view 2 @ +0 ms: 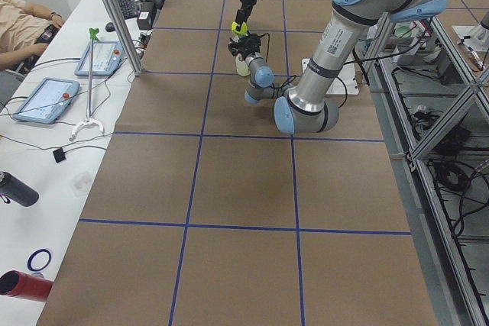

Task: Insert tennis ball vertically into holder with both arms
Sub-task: 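Position the held ball above the can's open top with the right gripper, then open the right gripper to drop the ball into the can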

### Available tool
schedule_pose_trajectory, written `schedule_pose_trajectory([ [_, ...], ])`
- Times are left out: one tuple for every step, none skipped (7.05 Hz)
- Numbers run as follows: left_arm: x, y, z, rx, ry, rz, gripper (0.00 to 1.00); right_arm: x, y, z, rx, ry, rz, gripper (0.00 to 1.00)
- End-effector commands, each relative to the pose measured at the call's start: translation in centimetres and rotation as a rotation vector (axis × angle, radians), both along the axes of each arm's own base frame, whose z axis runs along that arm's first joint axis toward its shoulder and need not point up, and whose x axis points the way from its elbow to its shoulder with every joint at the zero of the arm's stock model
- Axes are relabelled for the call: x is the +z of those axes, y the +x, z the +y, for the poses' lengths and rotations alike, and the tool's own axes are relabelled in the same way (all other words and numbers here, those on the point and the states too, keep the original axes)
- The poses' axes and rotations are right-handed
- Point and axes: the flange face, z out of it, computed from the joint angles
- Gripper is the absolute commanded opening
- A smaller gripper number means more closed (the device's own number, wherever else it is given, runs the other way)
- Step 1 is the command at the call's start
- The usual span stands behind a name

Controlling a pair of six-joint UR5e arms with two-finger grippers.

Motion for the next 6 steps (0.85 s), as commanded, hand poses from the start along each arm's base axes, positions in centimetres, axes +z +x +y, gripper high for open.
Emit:
schedule_pose_trajectory([
  [0.01, 0.04, 0.06, 0.001, 0.0, 0.0, 0.93, 0.0, -0.04, 0.05, 0.003, 0.019, 0.008, 0.99],
  [0.11, 0.03, 0.07, 0.001, -0.001, -0.001, 0.93, -0.05, 0.06, -0.03, 0.01, 0.031, 0.011, 1.0],
  [0.11, 0.03, 0.07, 0.001, -0.001, -0.001, 0.93, -0.14, 0.14, 0.07, 0.006, 0.031, 0.007, 1.0],
  [0.11, 0.03, 0.07, 0.001, -0.001, -0.001, 0.93, -0.25, 0.28, 0.2, 0.001, 0.031, 0.004, 1.0],
  [0.11, -0.03, -0.02, 0.0, -0.001, -0.001, 0.93, -0.33, 0.37, 0.27, 0.0, 0.032, 0.001, 1.0],
  [0.11, 0.03, 0.07, 0.001, -0.001, -0.001, 0.93, -0.47, 0.42, 0.35, -0.003, 0.031, -0.004, 1.0],
])
